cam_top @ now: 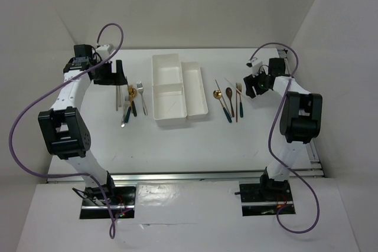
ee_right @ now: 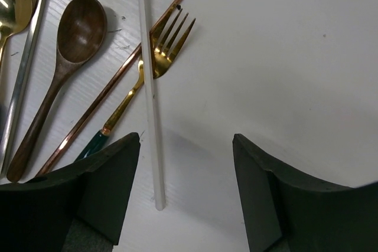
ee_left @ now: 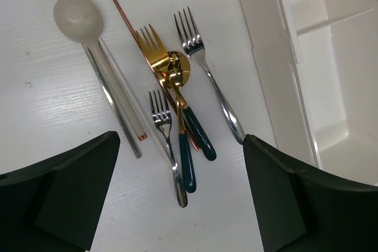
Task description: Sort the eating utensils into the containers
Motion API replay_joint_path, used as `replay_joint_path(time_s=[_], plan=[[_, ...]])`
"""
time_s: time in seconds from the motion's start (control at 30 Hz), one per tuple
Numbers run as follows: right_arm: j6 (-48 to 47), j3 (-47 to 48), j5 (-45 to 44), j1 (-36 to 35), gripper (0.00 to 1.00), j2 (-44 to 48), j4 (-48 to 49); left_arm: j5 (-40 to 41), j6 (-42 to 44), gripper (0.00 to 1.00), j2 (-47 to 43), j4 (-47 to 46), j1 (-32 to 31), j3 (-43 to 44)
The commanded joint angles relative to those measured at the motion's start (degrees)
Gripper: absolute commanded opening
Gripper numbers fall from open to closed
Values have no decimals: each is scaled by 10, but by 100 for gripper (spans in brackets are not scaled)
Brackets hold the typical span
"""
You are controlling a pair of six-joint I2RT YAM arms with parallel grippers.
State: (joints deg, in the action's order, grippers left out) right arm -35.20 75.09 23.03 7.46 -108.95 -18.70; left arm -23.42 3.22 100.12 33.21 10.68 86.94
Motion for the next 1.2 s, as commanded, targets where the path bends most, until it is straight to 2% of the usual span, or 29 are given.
replay_joint_path(time_s=[0.0,0.4,0.5,0.53,0.67,0.7,0.87,1.0,1.17], plan=[[-17,30,12,-10,71,-24,-27,14,11,100,0,-16,3,-3],[-42,55,12,-33,64,-82,-50,25,16,100,17,-10,8,14],[-42,66,6,-39,50,-100,-50,32,16,100,23,-5,8,19],[-42,78,1,-45,38,-112,-56,37,16,100,23,-5,14,19],[-47,84,-29,-56,11,-137,-63,43,16,100,28,-5,20,30],[-54,84,-49,-63,0,-142,-63,49,16,100,28,-5,20,30],[-59,79,-62,-69,0,-156,-68,49,27,100,33,-5,25,41],[-18,92,-62,-69,0,-96,-68,54,22,100,18,-27,31,17],[153,137,-33,-75,0,-13,-63,103,-20,100,-21,-66,31,-44]])
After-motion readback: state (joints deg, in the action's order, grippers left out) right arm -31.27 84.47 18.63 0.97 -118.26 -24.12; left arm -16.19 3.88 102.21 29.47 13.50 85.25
